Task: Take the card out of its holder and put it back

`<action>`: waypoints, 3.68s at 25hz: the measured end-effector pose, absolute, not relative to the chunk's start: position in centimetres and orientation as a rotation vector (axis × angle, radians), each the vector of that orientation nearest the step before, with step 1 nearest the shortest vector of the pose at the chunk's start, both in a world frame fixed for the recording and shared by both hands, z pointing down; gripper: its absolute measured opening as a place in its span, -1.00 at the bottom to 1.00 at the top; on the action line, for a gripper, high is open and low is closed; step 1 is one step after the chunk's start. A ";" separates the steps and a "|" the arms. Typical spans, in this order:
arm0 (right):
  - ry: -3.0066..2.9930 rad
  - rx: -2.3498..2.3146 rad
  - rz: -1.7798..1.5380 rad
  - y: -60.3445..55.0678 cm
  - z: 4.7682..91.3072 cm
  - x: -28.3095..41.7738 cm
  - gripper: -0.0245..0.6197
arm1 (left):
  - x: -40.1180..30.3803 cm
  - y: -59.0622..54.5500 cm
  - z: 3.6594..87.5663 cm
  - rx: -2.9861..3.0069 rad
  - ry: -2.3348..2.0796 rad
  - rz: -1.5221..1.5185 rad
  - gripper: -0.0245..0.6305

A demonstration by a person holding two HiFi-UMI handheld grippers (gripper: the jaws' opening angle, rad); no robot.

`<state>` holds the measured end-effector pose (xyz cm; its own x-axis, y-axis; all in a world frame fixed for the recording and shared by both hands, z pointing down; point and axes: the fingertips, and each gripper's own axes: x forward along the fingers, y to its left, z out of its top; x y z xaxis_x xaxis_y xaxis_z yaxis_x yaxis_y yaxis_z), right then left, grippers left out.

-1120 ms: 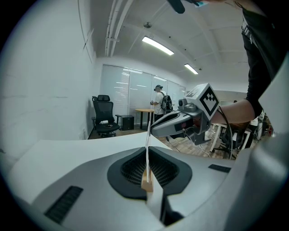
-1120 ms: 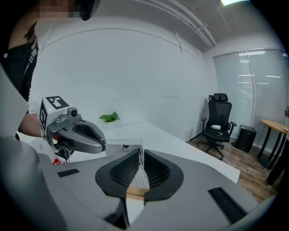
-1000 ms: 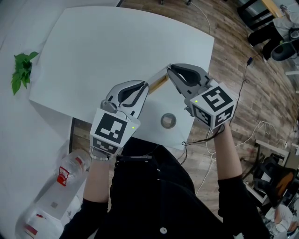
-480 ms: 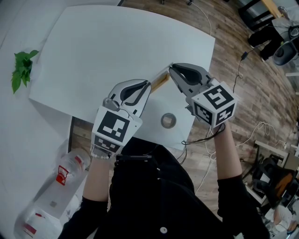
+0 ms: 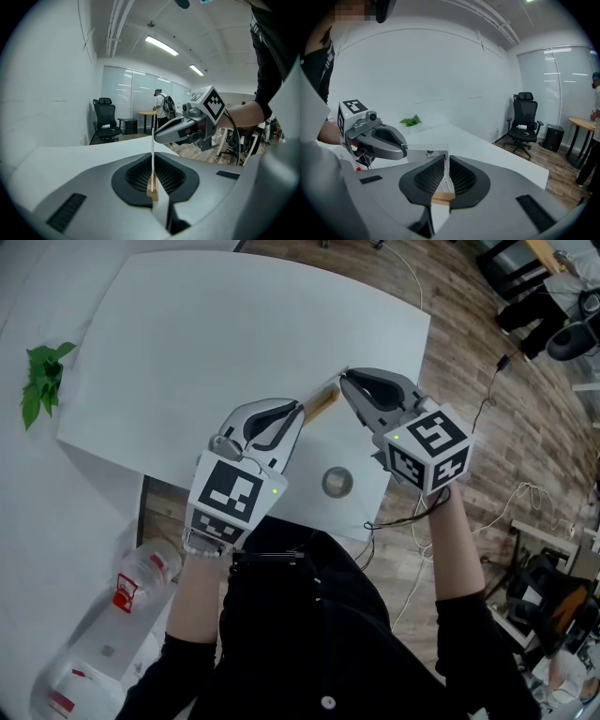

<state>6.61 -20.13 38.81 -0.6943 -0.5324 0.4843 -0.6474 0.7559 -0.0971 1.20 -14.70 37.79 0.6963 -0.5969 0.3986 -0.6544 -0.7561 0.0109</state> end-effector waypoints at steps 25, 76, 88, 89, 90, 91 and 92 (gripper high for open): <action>-2.460 0.882 0.407 -20.8 41.7 6.9 -0.72 | 1.5 -15.5 40.4 2.710 -0.991 0.618 -0.84; -2.416 1.086 0.457 -20.1 43.5 7.9 -0.72 | 1.2 -16.1 41.3 2.742 -0.998 0.625 -0.84; -2.453 1.351 0.306 -18.2 37.4 11.2 -0.77 | -0.8 -15.1 36.6 2.746 -1.168 0.530 -0.84; -2.459 1.358 0.290 -17.8 36.8 11.3 -0.77 | -0.8 -14.9 35.8 2.750 -1.177 0.508 -0.84; -2.464 1.363 0.274 -17.3 36.2 11.3 -0.77 | -0.8 -14.5 35.1 2.751 -1.184 0.485 -0.84; -2.467 1.367 0.255 -16.9 35.5 11.4 -0.77 | -0.7 -14.2 34.4 2.755 -1.187 0.464 -0.84; -2.470 1.371 0.231 -16.5 34.8 11.4 -0.77 | -0.5 -13.9 33.7 2.764 -1.187 0.447 -0.84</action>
